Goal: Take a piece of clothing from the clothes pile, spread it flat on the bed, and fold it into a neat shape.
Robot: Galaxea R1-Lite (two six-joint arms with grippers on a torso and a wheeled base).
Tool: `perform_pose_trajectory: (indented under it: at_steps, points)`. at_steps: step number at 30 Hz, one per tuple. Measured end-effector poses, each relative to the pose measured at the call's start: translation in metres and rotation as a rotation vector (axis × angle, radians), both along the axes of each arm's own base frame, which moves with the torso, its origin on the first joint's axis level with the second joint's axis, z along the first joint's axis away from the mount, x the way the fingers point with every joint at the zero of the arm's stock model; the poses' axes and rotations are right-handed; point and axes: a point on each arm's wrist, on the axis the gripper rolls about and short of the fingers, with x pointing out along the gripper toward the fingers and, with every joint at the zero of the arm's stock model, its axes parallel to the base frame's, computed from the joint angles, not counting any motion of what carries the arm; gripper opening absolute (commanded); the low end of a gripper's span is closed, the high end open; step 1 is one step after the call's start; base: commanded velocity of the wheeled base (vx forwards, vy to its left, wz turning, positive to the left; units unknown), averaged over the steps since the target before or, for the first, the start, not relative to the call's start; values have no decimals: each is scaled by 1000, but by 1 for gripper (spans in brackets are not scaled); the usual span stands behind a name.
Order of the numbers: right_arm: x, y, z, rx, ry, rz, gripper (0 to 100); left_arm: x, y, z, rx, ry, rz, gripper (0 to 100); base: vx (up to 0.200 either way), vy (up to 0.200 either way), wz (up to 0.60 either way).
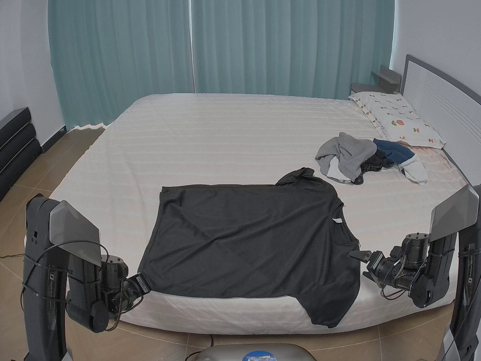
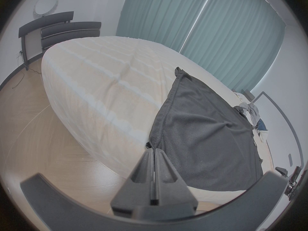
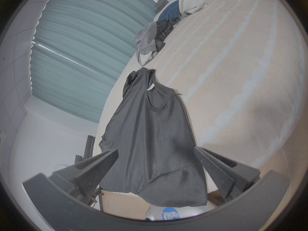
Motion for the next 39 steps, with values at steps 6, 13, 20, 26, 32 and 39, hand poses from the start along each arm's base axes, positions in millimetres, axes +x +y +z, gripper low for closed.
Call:
perform_pose_trajectory:
  at_steps: [6, 13, 20, 26, 32, 39]
  points:
    - [0, -3, 5, -7, -19, -10, 100, 1, 0, 2, -84, -8, 51, 0, 0, 0, 0]
    - [5, -4, -3, -87, -33, -1, 100, 5, 0, 7, -141, -35, 75, 0, 0, 0, 0]
    - [17, 0, -16, -136, -46, -23, 100, 12, 1, 9, -183, -63, 101, 0, 0, 0, 0]
    - [25, 5, -23, -158, -67, 4, 0, 15, 0, 10, -204, -73, 114, 0, 0, 0, 0]
    - [30, 7, -28, -178, -80, 20, 0, 16, 0, 10, -206, -77, 116, 0, 0, 0, 0]
    - [51, 7, -32, -180, -98, 16, 0, 16, 0, 10, -207, -78, 118, 0, 0, 0, 0]
